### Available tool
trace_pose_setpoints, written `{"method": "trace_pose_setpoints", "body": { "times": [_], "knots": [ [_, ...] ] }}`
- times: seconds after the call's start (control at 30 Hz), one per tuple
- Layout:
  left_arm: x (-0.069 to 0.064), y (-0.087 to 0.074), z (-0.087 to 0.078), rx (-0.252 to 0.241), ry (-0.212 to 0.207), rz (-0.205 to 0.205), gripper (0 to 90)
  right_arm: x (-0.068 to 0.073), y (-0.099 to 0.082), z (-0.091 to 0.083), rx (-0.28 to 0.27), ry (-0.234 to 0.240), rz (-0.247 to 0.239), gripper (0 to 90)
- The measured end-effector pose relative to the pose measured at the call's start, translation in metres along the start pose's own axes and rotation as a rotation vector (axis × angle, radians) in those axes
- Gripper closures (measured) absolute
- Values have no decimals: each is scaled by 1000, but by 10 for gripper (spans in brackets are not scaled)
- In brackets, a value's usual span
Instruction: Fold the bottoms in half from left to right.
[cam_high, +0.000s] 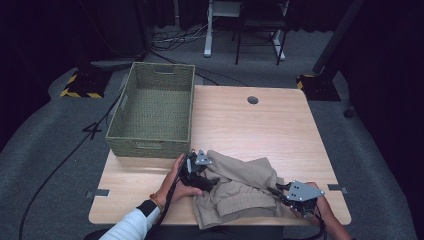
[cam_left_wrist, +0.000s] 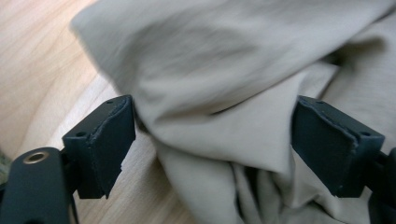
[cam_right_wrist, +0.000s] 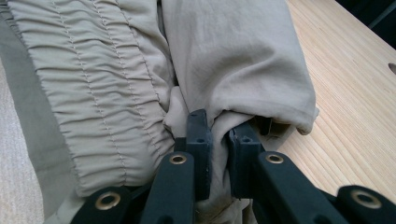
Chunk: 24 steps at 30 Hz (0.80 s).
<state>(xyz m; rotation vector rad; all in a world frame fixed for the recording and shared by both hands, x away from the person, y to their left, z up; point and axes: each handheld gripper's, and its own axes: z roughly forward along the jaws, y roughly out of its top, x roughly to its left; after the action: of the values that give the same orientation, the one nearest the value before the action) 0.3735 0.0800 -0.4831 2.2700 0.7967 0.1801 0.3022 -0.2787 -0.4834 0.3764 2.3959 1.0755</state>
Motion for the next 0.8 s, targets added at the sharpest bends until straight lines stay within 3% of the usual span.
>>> {"method": "trace_pose_setpoints", "body": {
  "times": [0.13,0.2,0.23,0.27,0.33,0.4,0.5,0.53,0.63,0.8],
  "knots": [
    [1,-1,6,18,-34,-17,157,-2,-1,1,-1,4,20,814],
    [-1,0,10,33,-21,6,162,-3,0,2,1,0,21,814],
    [-1,1,12,38,-37,9,187,-3,0,2,2,1,23,813],
    [0,2,13,32,-56,16,284,-4,0,3,3,-2,19,813],
    [0,4,11,0,-51,39,488,-5,2,4,6,-20,37,814],
    [0,9,7,-33,-6,71,657,-10,4,4,10,-57,51,814],
    [-6,17,-5,-126,88,118,741,-22,8,4,2,-140,76,815],
    [-12,21,-10,-166,146,161,743,-26,11,3,-3,-171,72,816],
    [-25,27,-26,-258,239,248,761,-38,24,-1,-20,-286,45,817],
    [-32,23,-39,-332,357,298,765,-48,48,-4,-69,-419,-1,817]
  ]
}}
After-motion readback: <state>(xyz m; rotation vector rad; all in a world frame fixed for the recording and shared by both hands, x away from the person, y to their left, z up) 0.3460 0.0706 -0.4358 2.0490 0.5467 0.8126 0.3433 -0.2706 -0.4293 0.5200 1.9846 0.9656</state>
